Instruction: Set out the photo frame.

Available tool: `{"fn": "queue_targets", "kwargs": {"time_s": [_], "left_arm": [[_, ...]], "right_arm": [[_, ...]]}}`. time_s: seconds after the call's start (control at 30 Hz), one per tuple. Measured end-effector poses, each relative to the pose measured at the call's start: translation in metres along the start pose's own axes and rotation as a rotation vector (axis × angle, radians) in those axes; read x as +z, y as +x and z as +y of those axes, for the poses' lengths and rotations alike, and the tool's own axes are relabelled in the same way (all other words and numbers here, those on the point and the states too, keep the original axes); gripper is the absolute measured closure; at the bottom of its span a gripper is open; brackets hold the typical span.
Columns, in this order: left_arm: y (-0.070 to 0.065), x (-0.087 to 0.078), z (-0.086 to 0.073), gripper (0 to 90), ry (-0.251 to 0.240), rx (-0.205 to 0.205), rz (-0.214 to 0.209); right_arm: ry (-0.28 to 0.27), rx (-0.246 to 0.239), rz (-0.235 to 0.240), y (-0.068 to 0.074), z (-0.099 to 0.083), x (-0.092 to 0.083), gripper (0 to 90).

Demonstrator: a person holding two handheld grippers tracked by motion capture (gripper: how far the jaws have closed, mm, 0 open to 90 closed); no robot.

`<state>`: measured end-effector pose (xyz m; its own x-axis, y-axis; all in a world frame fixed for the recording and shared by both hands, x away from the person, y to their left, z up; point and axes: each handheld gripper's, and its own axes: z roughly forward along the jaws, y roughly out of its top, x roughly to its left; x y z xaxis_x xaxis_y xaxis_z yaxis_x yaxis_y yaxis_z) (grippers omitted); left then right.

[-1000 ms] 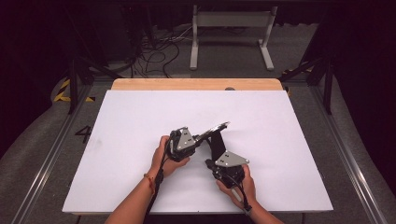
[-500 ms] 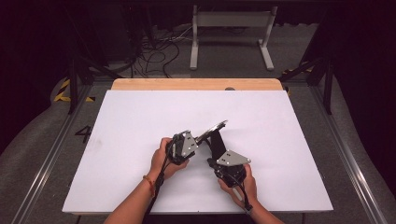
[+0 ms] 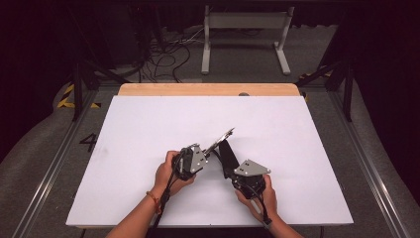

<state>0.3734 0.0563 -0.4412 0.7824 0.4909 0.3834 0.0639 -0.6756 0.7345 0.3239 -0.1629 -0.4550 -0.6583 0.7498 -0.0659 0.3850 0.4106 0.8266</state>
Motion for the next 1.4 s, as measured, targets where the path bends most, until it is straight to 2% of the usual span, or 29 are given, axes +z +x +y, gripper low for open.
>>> {"fn": "queue_targets", "kwargs": {"time_s": [0.03, 0.07, 0.17, 0.2, 0.23, 0.33, 0.5, 0.53, 0.57, 0.63, 0.67, 0.73, 0.87, 1.1, 1.23, 1.3, 1.33, 1.4], "left_arm": [[0.000, -0.001, -0.001, 80.9, -0.002, 0.000, -0.005], [0.000, -0.001, -0.002, 80.8, -0.010, 0.000, -0.003], [0.001, 0.000, -0.003, 80.3, -0.025, -0.015, -0.010], [0.002, 0.000, -0.005, 80.3, -0.036, -0.039, -0.017], [0.003, 0.001, -0.006, 78.6, -0.044, -0.045, -0.017], [0.005, 0.002, -0.007, 75.4, -0.046, -0.047, -0.024], [0.007, 0.013, -0.012, 74.0, -0.025, -0.081, -0.053], [0.007, 0.014, -0.013, 75.8, -0.023, -0.086, -0.058], [0.008, 0.015, -0.013, 76.4, -0.025, -0.080, -0.063], [0.007, 0.015, -0.013, 76.6, -0.020, -0.075, -0.064], [0.006, 0.015, -0.011, 77.0, -0.013, -0.054, -0.049], [0.004, 0.015, -0.010, 77.8, -0.005, -0.040, -0.036], [0.002, 0.013, -0.009, 77.6, 0.004, -0.032, -0.030], [-0.002, 0.007, -0.009, 76.9, 0.013, -0.004, -0.037], [-0.004, 0.002, -0.008, 77.4, 0.007, -0.005, -0.063], [-0.006, 0.002, -0.009, 76.4, 0.005, -0.005, -0.060], [-0.006, 0.001, -0.009, 76.0, 0.001, -0.016, -0.062], [-0.006, 0.001, -0.010, 75.8, -0.005, -0.027, -0.066]], "right_arm": [[0.004, 0.028, 0.016, -0.003, -0.002, 0.001, 89.6], [-0.006, 0.032, 0.038, -0.004, -0.002, 0.000, 88.9], [-0.012, 0.011, 0.037, 0.000, 0.000, 0.000, 89.7], [-0.018, -0.003, 0.045, 0.002, 0.001, 0.000, 90.0], [-0.021, -0.023, 0.050, 0.008, 0.003, 0.000, 90.0], [-0.011, -0.063, 0.067, 0.017, 0.006, 0.004, 90.0], [0.006, -0.085, 0.031, 0.024, 0.006, 0.018, 90.0], [0.005, -0.088, 0.009, 0.024, 0.006, 0.019, 90.0], [0.006, -0.096, -0.016, 0.024, 0.006, 0.018, 90.0], [0.019, -0.104, -0.035, 0.023, 0.006, 0.018, 90.0], [0.024, -0.110, -0.053, 0.024, 0.006, 0.017, 90.0], [0.033, -0.124, -0.078, 0.026, 0.006, 0.016, 90.0], [0.038, -0.122, -0.089, 0.024, 0.006, 0.015, 90.0], [0.038, -0.093, -0.068, 0.017, 0.005, 0.012, 90.0], [0.043, -0.086, -0.067, 0.014, 0.004, 0.010, 90.0], [0.045, -0.077, -0.061, 0.011, 0.004, 0.009, 90.0], [0.041, -0.063, -0.048, 0.010, 0.003, 0.009, 90.0], [0.035, -0.064, -0.041, 0.008, 0.002, 0.009, 90.0]]}}
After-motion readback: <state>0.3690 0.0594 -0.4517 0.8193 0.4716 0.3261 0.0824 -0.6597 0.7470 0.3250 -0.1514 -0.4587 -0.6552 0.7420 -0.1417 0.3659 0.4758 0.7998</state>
